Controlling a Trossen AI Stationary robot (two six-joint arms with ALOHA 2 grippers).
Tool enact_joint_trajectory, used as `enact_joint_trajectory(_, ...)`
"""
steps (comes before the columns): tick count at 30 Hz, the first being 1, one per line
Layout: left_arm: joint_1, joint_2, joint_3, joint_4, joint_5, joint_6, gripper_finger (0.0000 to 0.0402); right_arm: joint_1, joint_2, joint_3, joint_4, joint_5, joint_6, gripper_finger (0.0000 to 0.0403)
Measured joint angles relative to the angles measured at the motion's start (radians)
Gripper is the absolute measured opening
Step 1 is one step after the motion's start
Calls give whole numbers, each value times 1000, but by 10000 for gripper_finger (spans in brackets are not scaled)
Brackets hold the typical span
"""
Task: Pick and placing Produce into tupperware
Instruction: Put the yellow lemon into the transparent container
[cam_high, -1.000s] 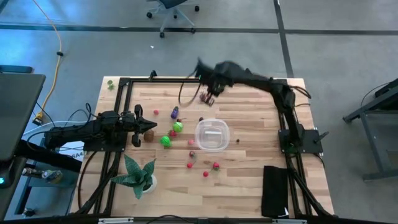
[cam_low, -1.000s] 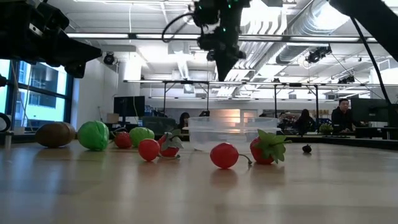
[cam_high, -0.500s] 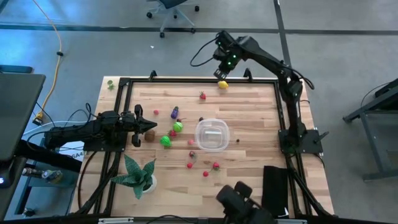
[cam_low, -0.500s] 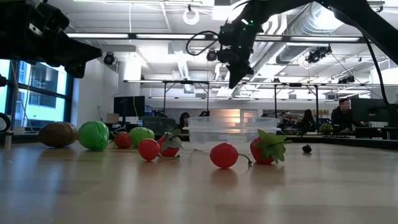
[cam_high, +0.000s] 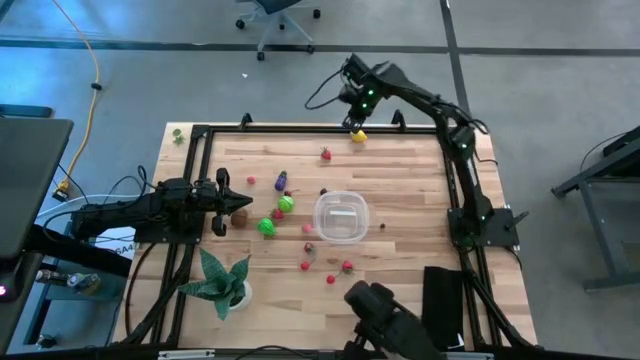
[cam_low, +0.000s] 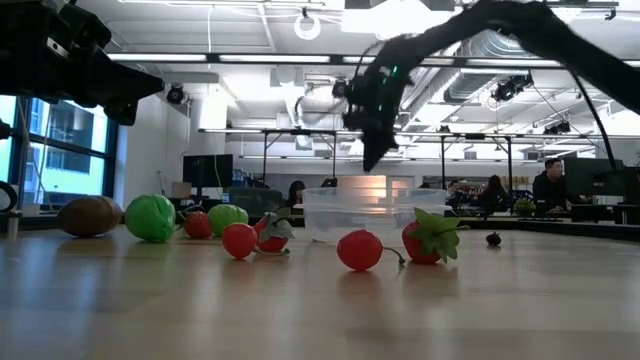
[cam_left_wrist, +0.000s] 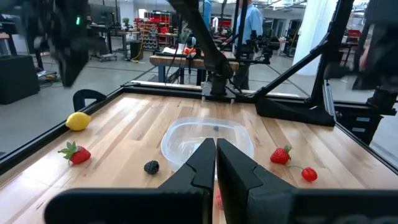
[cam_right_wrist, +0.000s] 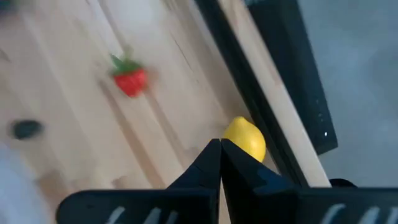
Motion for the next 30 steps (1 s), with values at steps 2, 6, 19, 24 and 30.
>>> enact_joint_trajectory(2, 0, 0, 0, 0, 0, 0, 5, 0, 44, -1, -3, 2, -24, 13)
enact_joint_trajectory(6, 0, 0, 0, 0, 0, 0, 5, -3, 105, -1, -32, 110, -59, 39)
enact_joint_trajectory(19, 0, 0, 0, 0, 0, 0, 5, -36, 122, -1, -7, 49, -82, 182)
enact_joint_trajectory(24, 0, 0, 0, 0, 0, 0, 5, -36, 123, -1, -3, 61, -104, 213)
enact_joint_trajectory(30, 0, 0, 0, 0, 0, 0, 5, -36, 127, -1, 2, 59, -116, 216)
